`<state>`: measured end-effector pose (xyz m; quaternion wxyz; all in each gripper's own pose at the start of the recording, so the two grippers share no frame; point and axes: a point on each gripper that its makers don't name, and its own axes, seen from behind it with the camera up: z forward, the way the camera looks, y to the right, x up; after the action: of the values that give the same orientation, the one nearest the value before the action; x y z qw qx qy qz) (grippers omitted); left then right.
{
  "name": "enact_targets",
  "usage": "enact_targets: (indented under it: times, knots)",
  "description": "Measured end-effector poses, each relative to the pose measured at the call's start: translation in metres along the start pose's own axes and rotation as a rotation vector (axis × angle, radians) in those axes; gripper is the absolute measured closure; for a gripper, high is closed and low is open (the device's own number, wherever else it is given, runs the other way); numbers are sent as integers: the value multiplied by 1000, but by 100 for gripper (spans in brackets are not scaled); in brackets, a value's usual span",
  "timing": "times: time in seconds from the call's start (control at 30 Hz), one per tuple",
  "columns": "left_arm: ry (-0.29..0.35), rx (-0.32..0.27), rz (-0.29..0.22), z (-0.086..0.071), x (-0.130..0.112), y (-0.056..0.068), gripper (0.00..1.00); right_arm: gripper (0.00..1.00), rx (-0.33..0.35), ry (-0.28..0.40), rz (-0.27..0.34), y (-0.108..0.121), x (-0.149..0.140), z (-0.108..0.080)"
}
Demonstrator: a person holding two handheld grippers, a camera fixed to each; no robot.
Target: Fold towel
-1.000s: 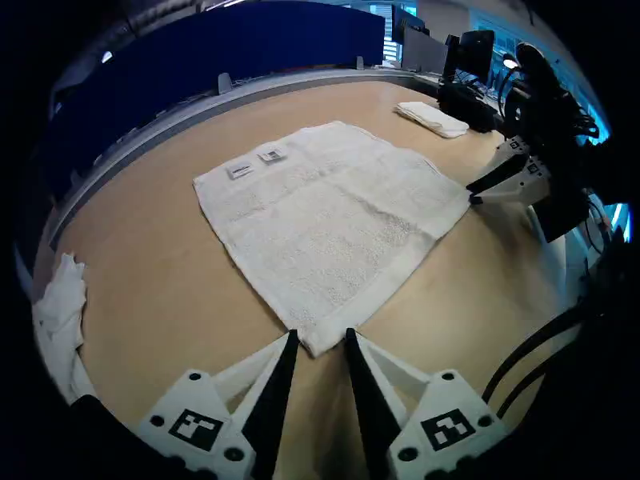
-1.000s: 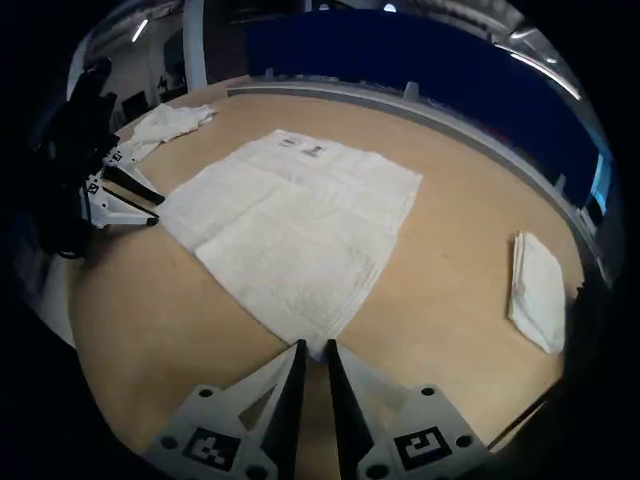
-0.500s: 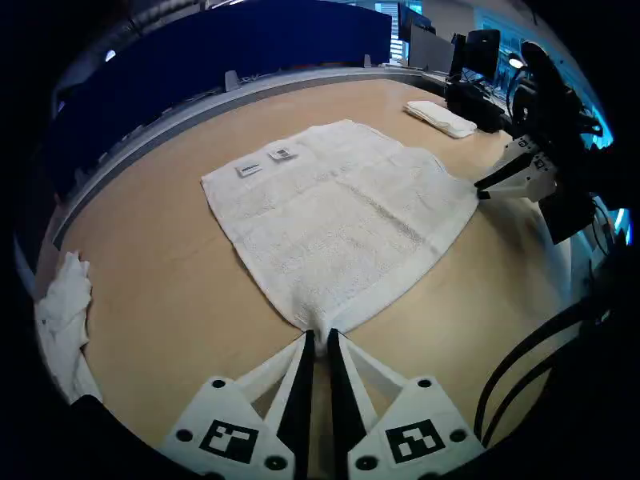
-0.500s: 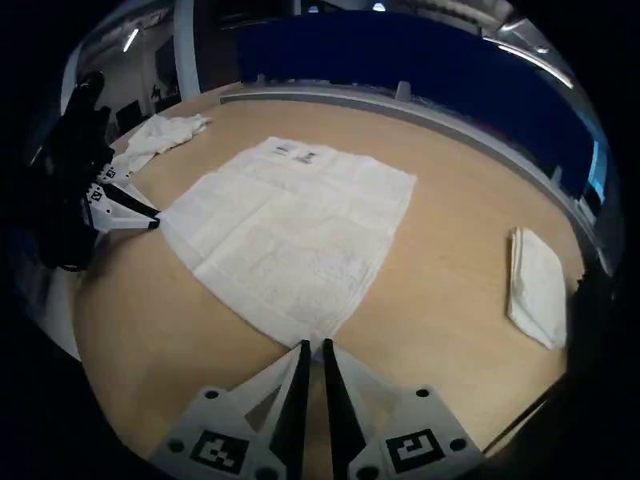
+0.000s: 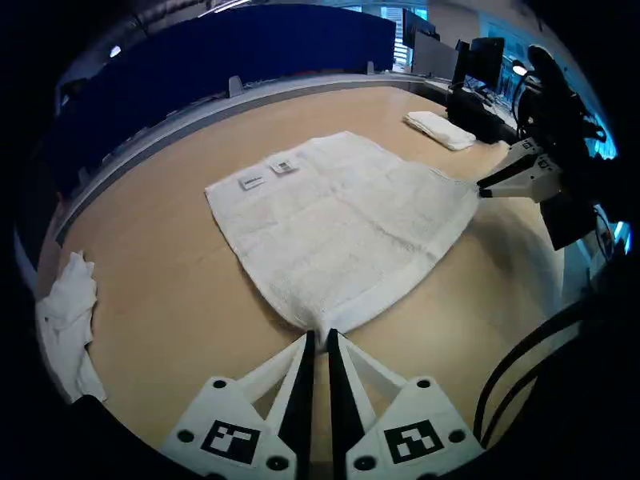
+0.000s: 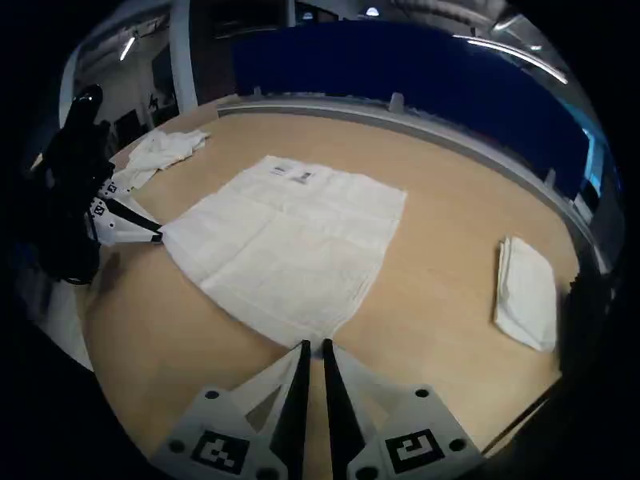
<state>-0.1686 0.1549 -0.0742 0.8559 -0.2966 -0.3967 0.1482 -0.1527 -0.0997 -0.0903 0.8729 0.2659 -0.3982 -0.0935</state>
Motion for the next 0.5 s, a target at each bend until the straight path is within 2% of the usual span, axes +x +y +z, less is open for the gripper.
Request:
enact_targets:
  times: [0.5]
  knots:
    - [8, -4, -66, -45, 26, 7, 89, 88, 2, 80, 66, -9, 36, -41]
